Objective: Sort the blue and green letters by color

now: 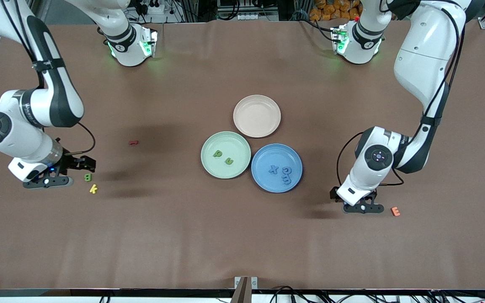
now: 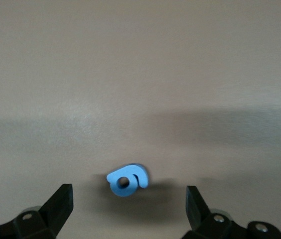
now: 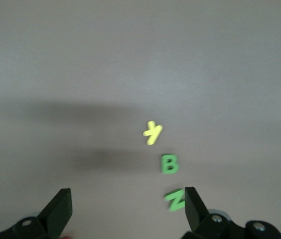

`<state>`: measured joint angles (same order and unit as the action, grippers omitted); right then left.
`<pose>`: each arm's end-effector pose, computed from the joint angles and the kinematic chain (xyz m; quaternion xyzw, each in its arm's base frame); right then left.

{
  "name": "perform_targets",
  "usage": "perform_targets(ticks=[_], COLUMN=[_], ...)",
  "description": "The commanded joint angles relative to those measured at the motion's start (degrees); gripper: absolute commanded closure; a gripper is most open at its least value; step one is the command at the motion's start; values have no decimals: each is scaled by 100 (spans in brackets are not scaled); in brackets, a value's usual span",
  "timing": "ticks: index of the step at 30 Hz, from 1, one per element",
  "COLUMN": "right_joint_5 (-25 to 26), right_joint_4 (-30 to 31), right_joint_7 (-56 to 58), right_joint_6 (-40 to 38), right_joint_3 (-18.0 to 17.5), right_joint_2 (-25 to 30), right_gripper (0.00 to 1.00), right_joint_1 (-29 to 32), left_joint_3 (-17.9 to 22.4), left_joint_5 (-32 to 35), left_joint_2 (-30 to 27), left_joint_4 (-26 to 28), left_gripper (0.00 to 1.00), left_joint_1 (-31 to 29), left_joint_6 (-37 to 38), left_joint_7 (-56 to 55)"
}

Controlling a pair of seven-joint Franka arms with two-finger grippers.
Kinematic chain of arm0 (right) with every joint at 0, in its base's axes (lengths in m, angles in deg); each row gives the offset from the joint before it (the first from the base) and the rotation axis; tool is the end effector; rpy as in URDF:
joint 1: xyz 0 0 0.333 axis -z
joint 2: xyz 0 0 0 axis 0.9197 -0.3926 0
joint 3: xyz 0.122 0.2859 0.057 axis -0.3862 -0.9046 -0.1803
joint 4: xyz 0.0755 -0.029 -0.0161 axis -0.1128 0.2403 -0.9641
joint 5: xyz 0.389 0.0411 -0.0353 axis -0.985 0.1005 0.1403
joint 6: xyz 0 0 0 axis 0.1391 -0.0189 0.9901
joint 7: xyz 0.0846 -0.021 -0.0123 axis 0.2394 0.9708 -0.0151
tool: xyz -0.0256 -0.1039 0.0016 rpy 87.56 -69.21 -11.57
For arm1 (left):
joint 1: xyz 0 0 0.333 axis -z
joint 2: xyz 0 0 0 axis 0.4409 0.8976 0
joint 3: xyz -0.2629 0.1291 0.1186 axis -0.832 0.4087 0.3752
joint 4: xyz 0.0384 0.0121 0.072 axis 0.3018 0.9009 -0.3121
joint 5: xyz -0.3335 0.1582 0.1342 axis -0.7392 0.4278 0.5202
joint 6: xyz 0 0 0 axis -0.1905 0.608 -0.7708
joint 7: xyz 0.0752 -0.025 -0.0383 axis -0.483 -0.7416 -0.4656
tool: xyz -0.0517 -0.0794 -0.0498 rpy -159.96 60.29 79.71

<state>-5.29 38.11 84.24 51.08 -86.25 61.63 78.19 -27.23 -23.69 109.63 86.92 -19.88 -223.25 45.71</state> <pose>0.6114 -0.0444 0.3181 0.9969 0.0697 0.0189 0.0307 0.6692 -0.1581 0.1879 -0.9961 0.0080 -0.0794 0.0375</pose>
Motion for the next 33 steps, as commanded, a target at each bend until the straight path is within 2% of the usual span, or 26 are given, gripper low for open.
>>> perform_targets(ticks=[1, 8, 11, 22, 33], right_joint_5=[75, 75, 75, 66, 75], right_joint_4=[287, 305, 278, 243, 155], right_joint_7=[347, 382, 487, 628, 628], right_joint_6=[655, 1086, 1113, 1456, 1474], right_joint_3=[-58, -32, -32, 83, 91], right_joint_2=[-249, -645, -777, -1129, -1269], right_gripper=[6, 14, 20, 31, 36], right_joint_1=[214, 345, 451, 460, 469], left_joint_3=[8, 26, 26, 166, 254], left_joint_5=[-468, -1031, -1031, -1031, -1032], left_joint_2=[192, 192, 192, 307, 491], left_joint_4=[-246, -351, -396, -413, -615], left_gripper=[0, 0, 0, 0, 0], left_joint_1=[-39, -13, -13, -22, 4], left_joint_6=[96, 271, 421, 588, 650], left_joint_7=[79, 26, 26, 17, 26])
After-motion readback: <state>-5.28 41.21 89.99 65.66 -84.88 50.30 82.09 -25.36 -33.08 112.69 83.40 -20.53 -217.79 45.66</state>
